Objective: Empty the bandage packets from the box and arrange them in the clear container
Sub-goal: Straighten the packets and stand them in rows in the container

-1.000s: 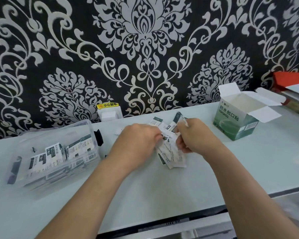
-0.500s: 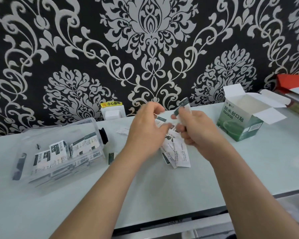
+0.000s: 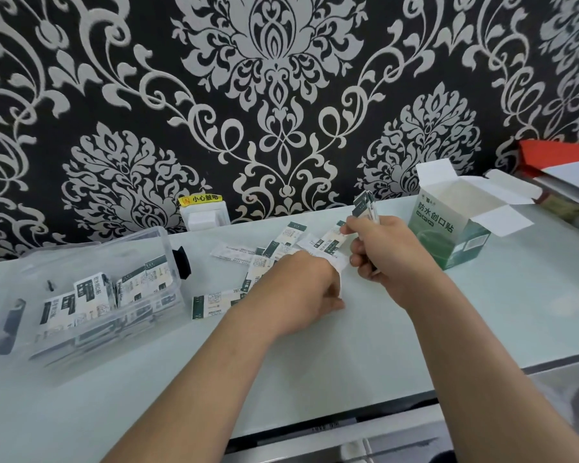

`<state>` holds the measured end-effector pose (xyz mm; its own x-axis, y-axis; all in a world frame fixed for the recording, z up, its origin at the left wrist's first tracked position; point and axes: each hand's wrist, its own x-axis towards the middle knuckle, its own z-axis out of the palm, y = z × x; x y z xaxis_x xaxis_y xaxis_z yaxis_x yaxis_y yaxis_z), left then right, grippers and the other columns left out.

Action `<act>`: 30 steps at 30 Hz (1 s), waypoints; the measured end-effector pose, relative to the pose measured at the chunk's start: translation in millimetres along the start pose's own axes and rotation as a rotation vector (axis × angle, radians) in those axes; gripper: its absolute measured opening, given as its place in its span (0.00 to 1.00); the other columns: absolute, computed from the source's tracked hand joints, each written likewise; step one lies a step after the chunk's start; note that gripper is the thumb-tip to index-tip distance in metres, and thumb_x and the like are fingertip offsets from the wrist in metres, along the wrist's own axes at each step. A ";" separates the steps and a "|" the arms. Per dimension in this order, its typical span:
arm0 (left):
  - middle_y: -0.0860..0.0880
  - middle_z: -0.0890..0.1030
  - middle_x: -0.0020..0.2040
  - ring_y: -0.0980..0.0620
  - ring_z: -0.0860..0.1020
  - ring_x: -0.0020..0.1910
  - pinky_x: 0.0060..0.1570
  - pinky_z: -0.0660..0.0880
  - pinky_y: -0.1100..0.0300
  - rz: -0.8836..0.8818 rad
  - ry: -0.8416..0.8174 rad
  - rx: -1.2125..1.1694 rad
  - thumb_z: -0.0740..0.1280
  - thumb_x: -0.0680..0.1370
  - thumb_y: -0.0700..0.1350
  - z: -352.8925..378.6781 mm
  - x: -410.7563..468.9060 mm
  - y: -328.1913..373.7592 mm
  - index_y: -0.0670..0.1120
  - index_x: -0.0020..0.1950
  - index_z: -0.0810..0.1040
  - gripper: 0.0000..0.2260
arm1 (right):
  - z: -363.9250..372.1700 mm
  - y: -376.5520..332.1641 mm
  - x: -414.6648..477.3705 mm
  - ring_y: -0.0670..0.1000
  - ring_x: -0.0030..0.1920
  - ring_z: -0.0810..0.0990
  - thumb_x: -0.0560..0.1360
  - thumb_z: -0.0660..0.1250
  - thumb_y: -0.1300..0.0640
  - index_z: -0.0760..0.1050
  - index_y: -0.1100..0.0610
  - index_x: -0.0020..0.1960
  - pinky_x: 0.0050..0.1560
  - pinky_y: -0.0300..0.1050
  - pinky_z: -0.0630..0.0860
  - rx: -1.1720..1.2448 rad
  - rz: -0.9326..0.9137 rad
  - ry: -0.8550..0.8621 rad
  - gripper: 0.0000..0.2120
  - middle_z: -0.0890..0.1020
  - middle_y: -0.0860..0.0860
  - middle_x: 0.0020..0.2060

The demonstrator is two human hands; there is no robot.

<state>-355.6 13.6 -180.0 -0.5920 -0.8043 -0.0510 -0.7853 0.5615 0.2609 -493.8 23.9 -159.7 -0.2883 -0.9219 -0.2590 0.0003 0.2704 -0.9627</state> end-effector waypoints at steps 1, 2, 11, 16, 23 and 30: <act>0.50 0.81 0.43 0.47 0.78 0.46 0.46 0.76 0.56 0.012 0.016 0.015 0.68 0.76 0.52 -0.5 0.5 -0.2 0.53 0.48 0.82 0.06 | -0.6 0.1 0.6 0.47 0.25 0.69 0.77 0.62 0.59 0.75 0.59 0.48 0.26 0.39 0.61 0.010 0.000 -0.001 0.05 0.68 0.50 0.27; 0.49 0.82 0.44 0.46 0.78 0.47 0.47 0.75 0.55 0.023 0.050 0.020 0.67 0.77 0.51 -2.2 0.1 -0.1 0.52 0.48 0.82 0.06 | -1.1 0.0 1.4 0.48 0.26 0.69 0.77 0.62 0.58 0.75 0.59 0.48 0.27 0.39 0.62 0.012 -0.004 0.004 0.05 0.68 0.50 0.27; 0.51 0.81 0.34 0.51 0.74 0.30 0.33 0.74 0.53 0.075 0.706 -0.414 0.67 0.78 0.43 -54.0 -30.8 -35.8 0.48 0.46 0.82 0.05 | 16.6 -14.6 1.2 0.54 0.39 0.82 0.79 0.60 0.42 0.76 0.61 0.51 0.52 0.52 0.81 0.099 0.050 -0.164 0.21 0.78 0.56 0.35; 0.54 0.81 0.33 0.53 0.78 0.33 0.36 0.75 0.56 0.084 0.745 -0.417 0.69 0.77 0.41 -55.9 -40.3 -49.5 0.47 0.43 0.83 0.04 | 57.4 -23.9 -19.6 0.55 0.31 0.81 0.78 0.59 0.39 0.77 0.64 0.52 0.36 0.50 0.82 0.215 0.077 -0.575 0.26 0.82 0.60 0.38; 0.54 0.74 0.45 0.61 0.73 0.43 0.42 0.68 0.68 0.059 0.885 -0.284 0.69 0.75 0.43 -64.8 -55.6 -77.0 0.46 0.45 0.81 0.02 | 87.3 -28.0 -23.1 0.41 0.22 0.59 0.75 0.57 0.33 0.77 0.53 0.42 0.18 0.30 0.53 0.201 0.170 -0.879 0.24 0.69 0.50 0.30; 0.53 0.78 0.44 0.52 0.78 0.41 0.37 0.81 0.48 0.033 0.597 -0.644 0.65 0.80 0.44 -78.6 -82.0 -86.4 0.56 0.57 0.73 0.09 | 106.6 -28.7 -27.2 0.40 0.21 0.56 0.72 0.56 0.29 0.72 0.54 0.46 0.17 0.30 0.50 0.084 0.188 -0.928 0.28 0.65 0.49 0.29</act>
<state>-224.9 15.8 -122.6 -0.2776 -0.8583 0.4317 -0.4084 0.5121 0.7556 -383.9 11.7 -133.3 0.5991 -0.7277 -0.3341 0.0481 0.4492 -0.8921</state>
